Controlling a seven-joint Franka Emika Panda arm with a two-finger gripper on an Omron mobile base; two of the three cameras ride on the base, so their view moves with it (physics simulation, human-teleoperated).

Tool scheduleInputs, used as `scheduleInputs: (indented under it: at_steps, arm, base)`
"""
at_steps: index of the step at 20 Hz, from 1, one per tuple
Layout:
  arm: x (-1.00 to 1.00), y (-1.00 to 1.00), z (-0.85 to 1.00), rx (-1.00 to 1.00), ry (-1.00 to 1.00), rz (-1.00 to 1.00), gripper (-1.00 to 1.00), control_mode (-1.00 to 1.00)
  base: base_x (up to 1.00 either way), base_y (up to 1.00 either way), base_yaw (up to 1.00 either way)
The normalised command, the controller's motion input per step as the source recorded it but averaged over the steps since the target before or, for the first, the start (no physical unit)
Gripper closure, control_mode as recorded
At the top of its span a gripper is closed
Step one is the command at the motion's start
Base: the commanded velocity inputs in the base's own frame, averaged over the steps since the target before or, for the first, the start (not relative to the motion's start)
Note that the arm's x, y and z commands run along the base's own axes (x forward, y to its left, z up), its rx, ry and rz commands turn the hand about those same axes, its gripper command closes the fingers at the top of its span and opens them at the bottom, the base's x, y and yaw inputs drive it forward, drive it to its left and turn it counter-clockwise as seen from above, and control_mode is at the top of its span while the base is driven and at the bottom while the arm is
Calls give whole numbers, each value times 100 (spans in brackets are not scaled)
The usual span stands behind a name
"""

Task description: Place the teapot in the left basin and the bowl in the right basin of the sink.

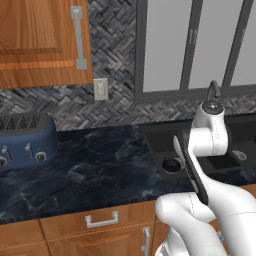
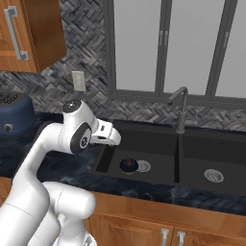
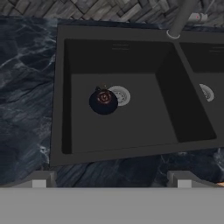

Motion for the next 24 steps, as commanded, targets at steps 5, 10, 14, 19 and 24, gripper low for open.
scheduleInputs:
  at_steps: [5,10,14,19,24]
  arm:
    - [0,0,0,0,0,0,-100,100]
    - [0,0,0,0,0,0,-100,100]
    - [0,0,0,0,0,0,-100,100]
    - [0,0,0,0,0,0,-100,100]
    - [0,0,0,0,0,0,-100,100]
  base:
    - [-15,0,0]
    - [-45,-11,-7]
    - [-51,-21,-14]
    - [-28,-26,-6]
    - [-3,-55,1]
